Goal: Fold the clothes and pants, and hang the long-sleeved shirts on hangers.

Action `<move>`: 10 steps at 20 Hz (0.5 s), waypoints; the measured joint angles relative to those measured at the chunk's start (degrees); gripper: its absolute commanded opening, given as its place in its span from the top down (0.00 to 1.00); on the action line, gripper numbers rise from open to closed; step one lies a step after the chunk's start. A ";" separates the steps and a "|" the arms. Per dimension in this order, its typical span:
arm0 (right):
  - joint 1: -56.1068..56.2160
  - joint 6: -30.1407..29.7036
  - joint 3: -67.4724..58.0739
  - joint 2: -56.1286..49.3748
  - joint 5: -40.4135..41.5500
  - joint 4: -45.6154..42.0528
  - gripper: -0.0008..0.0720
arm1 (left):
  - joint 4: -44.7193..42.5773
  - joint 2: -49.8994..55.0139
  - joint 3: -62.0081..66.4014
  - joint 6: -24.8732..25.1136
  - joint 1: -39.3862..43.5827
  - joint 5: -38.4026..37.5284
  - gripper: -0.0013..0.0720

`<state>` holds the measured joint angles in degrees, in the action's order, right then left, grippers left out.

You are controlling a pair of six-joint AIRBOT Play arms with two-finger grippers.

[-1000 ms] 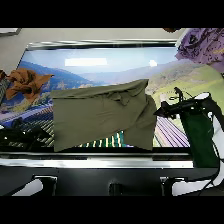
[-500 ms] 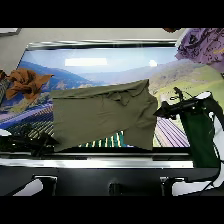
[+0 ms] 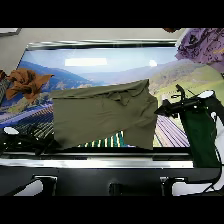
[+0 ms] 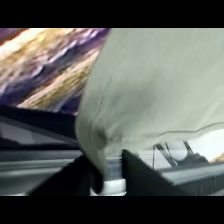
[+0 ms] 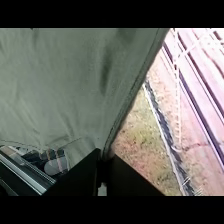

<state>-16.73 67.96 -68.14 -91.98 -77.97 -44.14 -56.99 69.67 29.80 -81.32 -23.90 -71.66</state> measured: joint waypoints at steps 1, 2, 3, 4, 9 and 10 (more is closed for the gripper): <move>0.00 0.00 0.00 0.11 0.00 0.00 0.95 | 0.00 0.02 0.00 -0.02 0.11 0.59 0.96; 0.00 0.02 0.00 0.28 0.00 -0.04 0.95 | 0.09 0.02 0.00 -0.04 0.24 0.17 0.96; 0.00 0.02 0.00 0.52 0.00 0.00 0.95 | 0.44 -0.02 0.11 -0.04 0.33 0.09 0.96; 0.02 0.11 0.00 0.83 0.00 0.02 0.95 | 0.76 -0.09 0.39 -0.04 0.37 0.07 0.96; 2.51 0.20 -2.38 4.87 1.46 2.23 0.95 | 3.67 -1.84 9.55 -0.81 0.55 -0.35 0.96; 3.67 0.24 -4.37 5.97 2.56 2.49 0.95 | 3.78 -2.16 13.57 -1.29 0.55 -0.44 0.96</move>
<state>-13.06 68.20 -72.51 -86.02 -75.42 -41.65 -53.21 67.51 43.38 -82.61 -23.35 -72.10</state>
